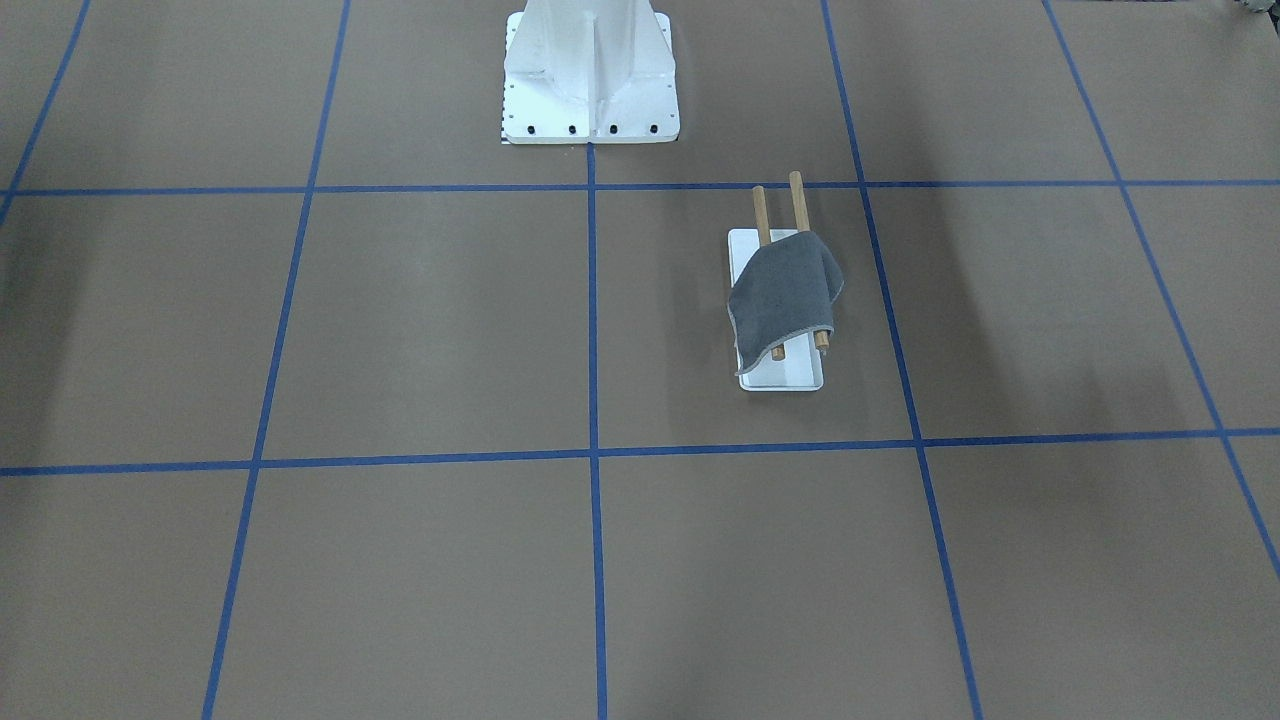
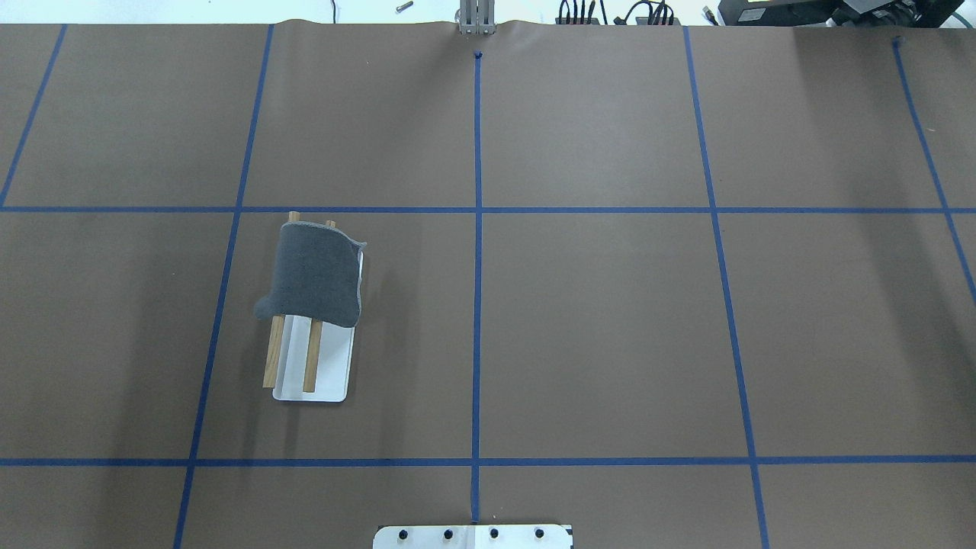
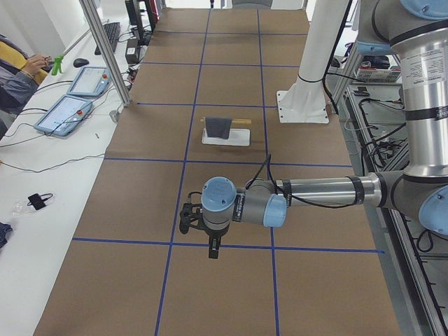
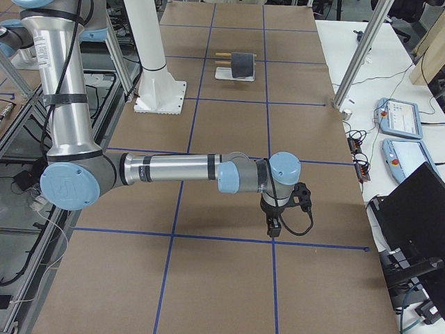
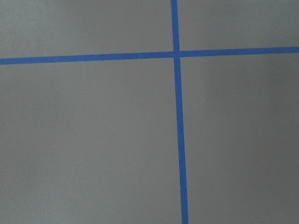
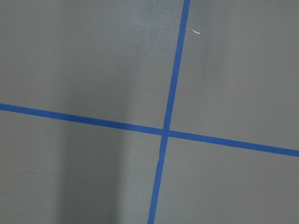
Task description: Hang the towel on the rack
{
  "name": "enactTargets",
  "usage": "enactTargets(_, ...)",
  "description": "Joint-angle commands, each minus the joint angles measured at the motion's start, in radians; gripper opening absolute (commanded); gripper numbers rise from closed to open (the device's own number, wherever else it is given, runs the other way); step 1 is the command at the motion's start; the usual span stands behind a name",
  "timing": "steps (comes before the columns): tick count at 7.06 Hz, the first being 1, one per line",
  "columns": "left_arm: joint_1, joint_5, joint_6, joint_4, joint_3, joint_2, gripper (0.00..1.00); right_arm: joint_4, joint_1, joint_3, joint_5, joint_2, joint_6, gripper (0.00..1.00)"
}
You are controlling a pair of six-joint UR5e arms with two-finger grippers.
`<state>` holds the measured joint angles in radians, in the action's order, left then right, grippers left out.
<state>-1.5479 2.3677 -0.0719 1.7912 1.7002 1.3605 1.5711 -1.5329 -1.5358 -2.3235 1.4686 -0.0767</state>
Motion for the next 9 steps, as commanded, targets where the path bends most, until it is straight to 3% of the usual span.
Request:
enactTargets(1,0.000,0.004,0.001,0.007,-0.001,0.002,0.98,0.006,-0.001,-0.007,-0.001,-0.001,0.000,1.00)
enactTargets(9,0.000,-0.002,0.004,0.010,0.003,0.011,0.98,0.056,-0.004,-0.036,-0.016,-0.013,0.000,1.00)
